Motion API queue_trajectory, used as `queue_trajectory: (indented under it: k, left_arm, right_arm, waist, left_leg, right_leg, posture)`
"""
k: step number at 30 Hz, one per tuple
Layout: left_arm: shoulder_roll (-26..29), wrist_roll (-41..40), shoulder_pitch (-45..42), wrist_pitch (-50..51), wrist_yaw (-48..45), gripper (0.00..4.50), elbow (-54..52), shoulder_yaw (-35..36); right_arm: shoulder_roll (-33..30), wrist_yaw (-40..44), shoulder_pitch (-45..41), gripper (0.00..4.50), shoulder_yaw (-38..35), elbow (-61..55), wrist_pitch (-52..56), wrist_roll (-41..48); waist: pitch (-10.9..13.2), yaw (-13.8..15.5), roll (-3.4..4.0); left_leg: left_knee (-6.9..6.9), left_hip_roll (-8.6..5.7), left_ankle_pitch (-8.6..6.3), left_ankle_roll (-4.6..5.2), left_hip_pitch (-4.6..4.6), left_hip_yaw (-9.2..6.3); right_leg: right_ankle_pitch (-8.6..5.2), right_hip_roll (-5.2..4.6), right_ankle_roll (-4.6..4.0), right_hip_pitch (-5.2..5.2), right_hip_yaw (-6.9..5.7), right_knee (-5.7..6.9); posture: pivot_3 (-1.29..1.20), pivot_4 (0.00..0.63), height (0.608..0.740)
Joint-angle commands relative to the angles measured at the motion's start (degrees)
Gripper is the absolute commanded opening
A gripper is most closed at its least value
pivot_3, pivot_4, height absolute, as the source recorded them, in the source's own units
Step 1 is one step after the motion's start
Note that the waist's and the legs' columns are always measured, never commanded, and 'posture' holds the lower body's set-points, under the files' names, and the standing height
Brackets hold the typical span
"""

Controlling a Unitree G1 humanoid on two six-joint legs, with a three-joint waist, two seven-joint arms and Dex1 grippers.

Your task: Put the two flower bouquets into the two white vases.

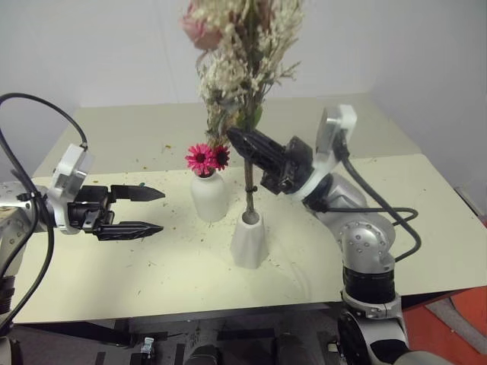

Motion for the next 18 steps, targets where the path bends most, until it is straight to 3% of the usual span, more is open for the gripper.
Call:
queue_trajectory:
  k: [1,15,18]
  left_arm:
    - [0.3,0.2,-1.1,-0.6,0.0,4.11,-0.1,0.5]
    - [0.7,0.3,-1.4,-0.1,-0.1,4.11,-0.3,0.6]
    - [0.7,0.4,-1.6,-0.1,0.0,4.11,-0.3,0.5]
  right_arm:
    - [-0.3,0.4,0.0,0.23,0.0,-1.9,-0.8,1.1]
    - [-1.6,3.3,4.0,0.23,3.0,-0.2,-1.3,0.0]
    - [-1.6,3.5,4.3,1.18,3.0,0.3,-1.5,-0.2]
  waist:
    - [0.0,0.0,0.0]
    - [0.0,0.0,0.0]
    - [0.0,0.0,0.0]
  left_leg:
    - [0.0,0.0,0.0,0.0,0.0,0.0]
    - [0.0,0.07,0.0,0.0,0.02,0.01]
    - [0.01,0.07,0.0,0.0,0.02,0.01]
  right_leg:
    - [0.0,0.0,0.0,-0.01,0.0,0.0]
    - [0.0,0.07,0.0,0.0,-0.01,-0.01]
    - [0.0,0.07,0.0,0.01,-0.01,-0.01]
  posture:
    - [0.0,0.15,0.74]
    - [0.0,0.15,0.74]
    - [0.0,0.15,0.74]
